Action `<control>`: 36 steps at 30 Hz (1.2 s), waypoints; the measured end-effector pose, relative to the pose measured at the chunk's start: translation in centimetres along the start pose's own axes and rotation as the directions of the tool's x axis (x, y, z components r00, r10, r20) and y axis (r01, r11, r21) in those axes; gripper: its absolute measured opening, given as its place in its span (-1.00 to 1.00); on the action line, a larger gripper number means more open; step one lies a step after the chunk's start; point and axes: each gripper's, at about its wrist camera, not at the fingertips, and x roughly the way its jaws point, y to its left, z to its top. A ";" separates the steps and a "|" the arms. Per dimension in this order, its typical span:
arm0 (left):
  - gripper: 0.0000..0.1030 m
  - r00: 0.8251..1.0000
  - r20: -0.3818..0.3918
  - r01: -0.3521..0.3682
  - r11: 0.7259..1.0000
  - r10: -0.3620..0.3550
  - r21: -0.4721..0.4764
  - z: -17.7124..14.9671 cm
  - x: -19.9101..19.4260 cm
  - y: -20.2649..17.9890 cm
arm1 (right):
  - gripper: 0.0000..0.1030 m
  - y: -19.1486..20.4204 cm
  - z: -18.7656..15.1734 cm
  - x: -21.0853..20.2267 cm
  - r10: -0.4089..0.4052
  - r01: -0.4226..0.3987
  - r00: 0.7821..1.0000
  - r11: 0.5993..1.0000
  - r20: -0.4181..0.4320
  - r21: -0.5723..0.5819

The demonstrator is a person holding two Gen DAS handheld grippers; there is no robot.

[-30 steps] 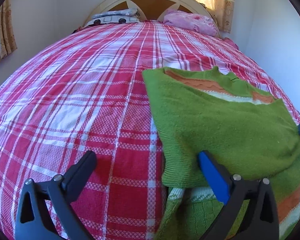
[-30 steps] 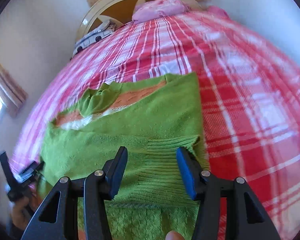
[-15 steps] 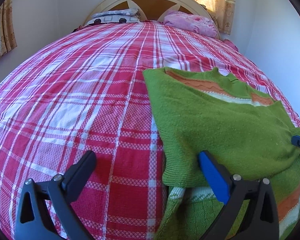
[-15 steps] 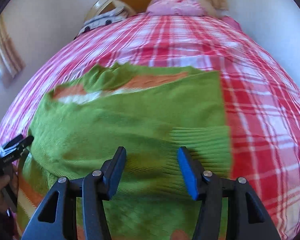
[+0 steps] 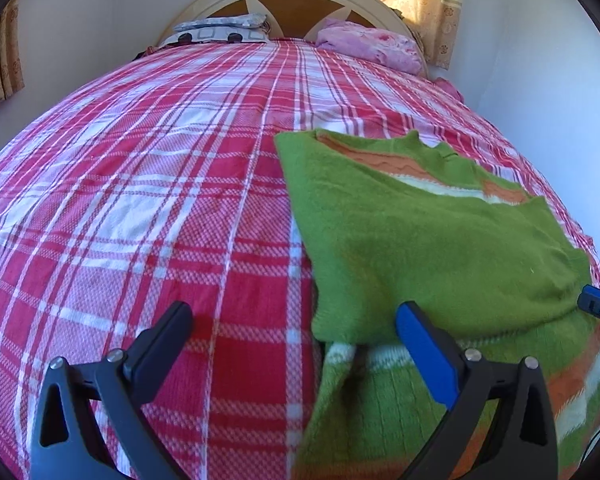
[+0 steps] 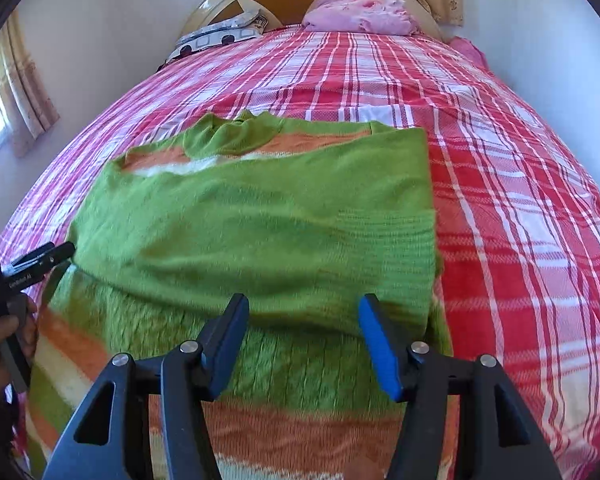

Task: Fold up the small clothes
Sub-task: 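Move both grippers to the ribbed green hem of the sweater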

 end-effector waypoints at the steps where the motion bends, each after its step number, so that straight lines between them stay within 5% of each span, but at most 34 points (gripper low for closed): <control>1: 1.00 1.000 -0.003 0.001 1.000 -0.001 0.004 -0.2 -0.2 -0.2 | 0.13 -0.1 -0.4 -0.3 -0.004 0.004 1.000 1.000 0.000 0.007; 21: 1.00 0.988 0.050 0.141 0.989 -0.143 0.034 -7.9 -9.2 -2.0 | 0.14 2.3 -7.6 -5.2 0.019 -0.016 0.999 0.998 0.037 -0.061; 36: 1.00 0.991 0.023 0.130 0.991 -0.131 0.026 -12.8 -13.3 -1.4 | 0.26 2.5 -12.6 -11.2 0.048 -0.044 0.997 0.997 0.064 -0.060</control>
